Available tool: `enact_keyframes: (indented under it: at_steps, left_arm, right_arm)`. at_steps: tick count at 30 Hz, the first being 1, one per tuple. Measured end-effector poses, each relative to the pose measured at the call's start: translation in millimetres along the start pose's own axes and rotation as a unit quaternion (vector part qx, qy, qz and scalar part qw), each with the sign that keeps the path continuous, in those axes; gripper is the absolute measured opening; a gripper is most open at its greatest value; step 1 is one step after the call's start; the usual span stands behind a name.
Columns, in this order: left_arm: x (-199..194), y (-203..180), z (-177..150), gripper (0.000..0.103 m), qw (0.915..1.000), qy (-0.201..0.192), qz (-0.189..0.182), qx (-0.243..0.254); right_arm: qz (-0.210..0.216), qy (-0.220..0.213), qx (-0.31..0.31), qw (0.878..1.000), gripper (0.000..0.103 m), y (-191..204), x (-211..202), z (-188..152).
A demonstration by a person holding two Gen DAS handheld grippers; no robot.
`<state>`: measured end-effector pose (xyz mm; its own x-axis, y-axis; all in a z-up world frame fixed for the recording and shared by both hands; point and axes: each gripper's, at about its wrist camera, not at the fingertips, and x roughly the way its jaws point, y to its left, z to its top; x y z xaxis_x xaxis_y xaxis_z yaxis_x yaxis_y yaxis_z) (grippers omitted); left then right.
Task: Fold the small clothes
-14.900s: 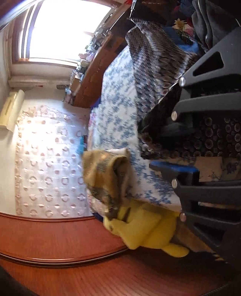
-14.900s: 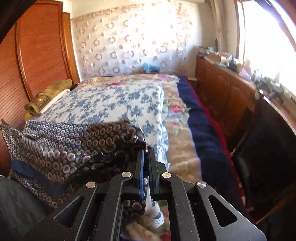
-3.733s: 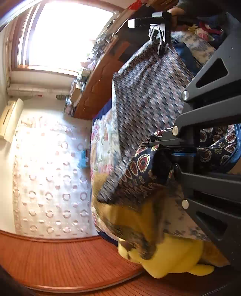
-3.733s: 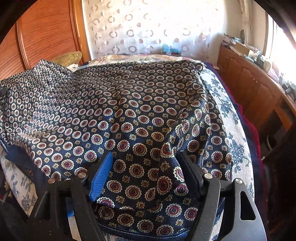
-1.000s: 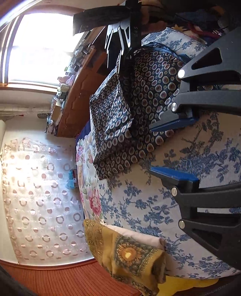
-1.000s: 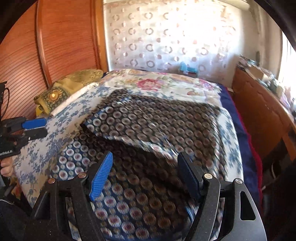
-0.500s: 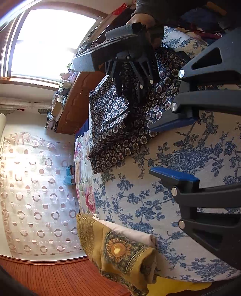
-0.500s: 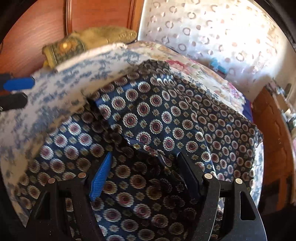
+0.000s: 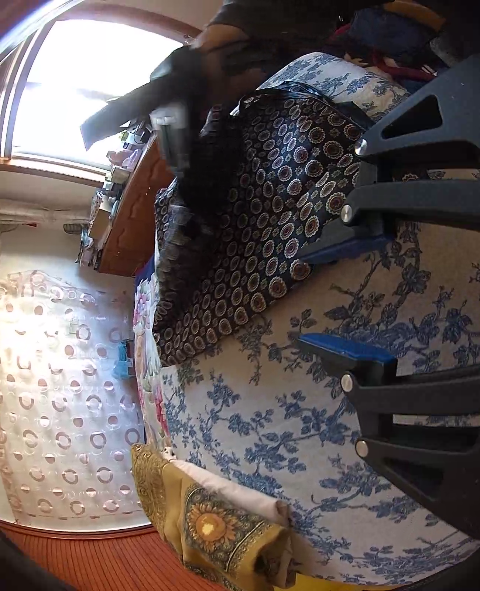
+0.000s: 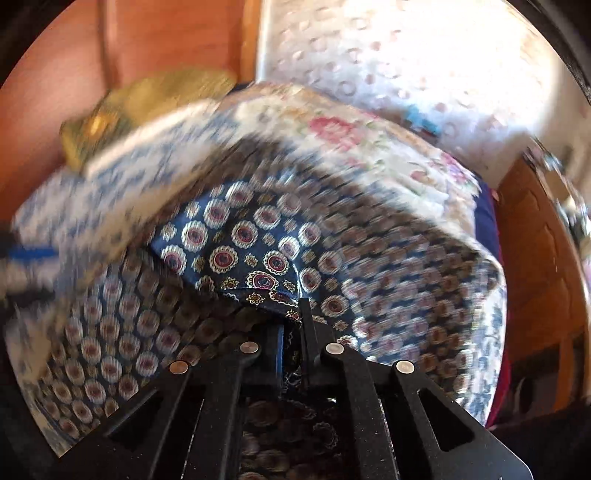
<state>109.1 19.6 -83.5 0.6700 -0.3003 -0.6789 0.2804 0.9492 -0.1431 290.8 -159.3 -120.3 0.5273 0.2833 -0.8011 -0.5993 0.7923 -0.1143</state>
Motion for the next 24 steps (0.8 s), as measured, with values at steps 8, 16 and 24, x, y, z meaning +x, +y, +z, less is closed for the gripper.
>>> enact_keyframes:
  at_steps: [8,16,24]
  left_arm:
    - [0.5,-2.7,0.2,0.038,1.0000,0.000,-0.002,0.004]
    - [2.2,-3.4,-2.5,0.039,1.0000,0.003,-0.005,0.004]
    - [8.8,-7.5,-4.7,0.038,0.9999,0.011,-0.005,0.008]
  right_arm:
    - [-0.067,-0.010,0.165,0.984,0.003,-93.5,7.8,9.8]
    - [-0.069,-0.007,0.213,0.975,0.032,-119.9,6.7,-6.1]
    - [-0.030,0.022,0.174,0.984,0.055,-107.2,16.2,-9.0]
